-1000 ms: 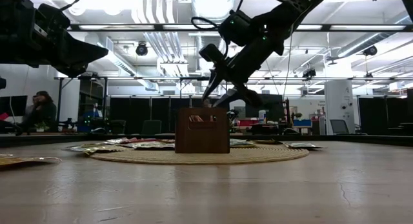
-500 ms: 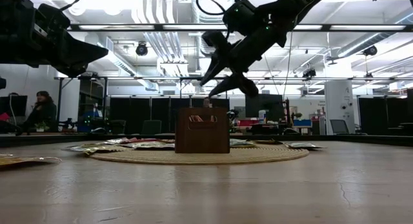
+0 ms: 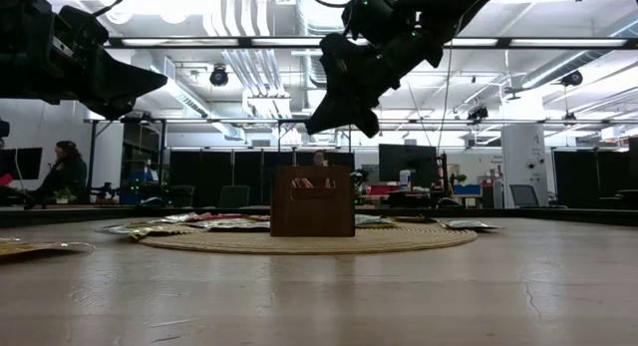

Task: Pick & Place Tea
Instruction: Adjust the white tea bags in the wooden organizer

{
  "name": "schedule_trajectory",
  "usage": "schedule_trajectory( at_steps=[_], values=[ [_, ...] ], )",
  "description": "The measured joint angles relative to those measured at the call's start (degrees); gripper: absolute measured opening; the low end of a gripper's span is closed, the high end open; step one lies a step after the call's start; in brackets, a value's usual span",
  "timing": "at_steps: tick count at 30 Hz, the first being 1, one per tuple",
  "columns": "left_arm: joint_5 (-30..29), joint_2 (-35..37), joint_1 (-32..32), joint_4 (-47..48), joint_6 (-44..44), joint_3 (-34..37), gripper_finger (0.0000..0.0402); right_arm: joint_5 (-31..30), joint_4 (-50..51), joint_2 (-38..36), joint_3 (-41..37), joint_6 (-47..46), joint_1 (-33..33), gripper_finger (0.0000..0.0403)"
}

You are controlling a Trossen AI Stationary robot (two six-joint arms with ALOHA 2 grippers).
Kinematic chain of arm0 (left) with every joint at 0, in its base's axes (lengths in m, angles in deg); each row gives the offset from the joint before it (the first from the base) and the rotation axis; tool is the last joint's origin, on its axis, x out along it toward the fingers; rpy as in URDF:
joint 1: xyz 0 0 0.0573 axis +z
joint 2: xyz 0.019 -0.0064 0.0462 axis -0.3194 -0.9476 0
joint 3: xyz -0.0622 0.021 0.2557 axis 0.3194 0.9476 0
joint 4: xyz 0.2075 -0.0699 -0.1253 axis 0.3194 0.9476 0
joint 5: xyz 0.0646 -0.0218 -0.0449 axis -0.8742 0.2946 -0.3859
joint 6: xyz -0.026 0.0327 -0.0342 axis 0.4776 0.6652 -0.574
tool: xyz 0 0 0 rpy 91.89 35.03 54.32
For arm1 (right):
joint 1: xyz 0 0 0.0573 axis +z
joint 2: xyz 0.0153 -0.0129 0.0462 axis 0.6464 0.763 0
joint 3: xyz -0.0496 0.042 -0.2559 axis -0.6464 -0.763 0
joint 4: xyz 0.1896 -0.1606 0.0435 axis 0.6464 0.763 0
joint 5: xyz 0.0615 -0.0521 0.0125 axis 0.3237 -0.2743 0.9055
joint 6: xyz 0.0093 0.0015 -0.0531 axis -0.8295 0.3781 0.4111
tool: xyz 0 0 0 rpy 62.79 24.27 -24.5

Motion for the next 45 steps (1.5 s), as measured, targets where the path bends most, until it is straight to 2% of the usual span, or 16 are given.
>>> schedule_trajectory(
  at_steps=[3, 15, 23, 36, 41, 45],
  values=[
    [0.0, 0.0, 0.0, 0.0, 0.0, 0.0, 0.0000, 0.0, 0.0, 0.0, 0.0, 4.7, -0.2, 0.0010],
    [0.0, 0.0, 0.0, 0.0, 0.0, 0.0, 0.0000, 1.5, 0.8, 2.7, 2.4, 10.0, -1.1, 0.0008],
    [0.0, 0.0, 0.0, 0.0, 0.0, 0.0, 0.0000, 2.0, 3.1, 5.9, 8.1, 12.9, -2.0, 0.0008],
    [0.0, 0.0, 0.0, 0.0, 0.0, 0.0, 0.0000, 1.7, 12.6, 17.6, 21.9, 16.5, -3.0, 0.0008],
    [0.0, 0.0, 0.0, 0.0, 0.0, 0.0, 0.0000, 0.9, 14.4, 19.7, 24.5, 16.2, -3.0, 0.0008],
    [0.0, 0.0, 0.0, 0.0, 0.0, 0.0, 0.0000, -2.8, 16.4, 19.7, 24.7, 15.5, -2.9, 0.0008]
  ],
)
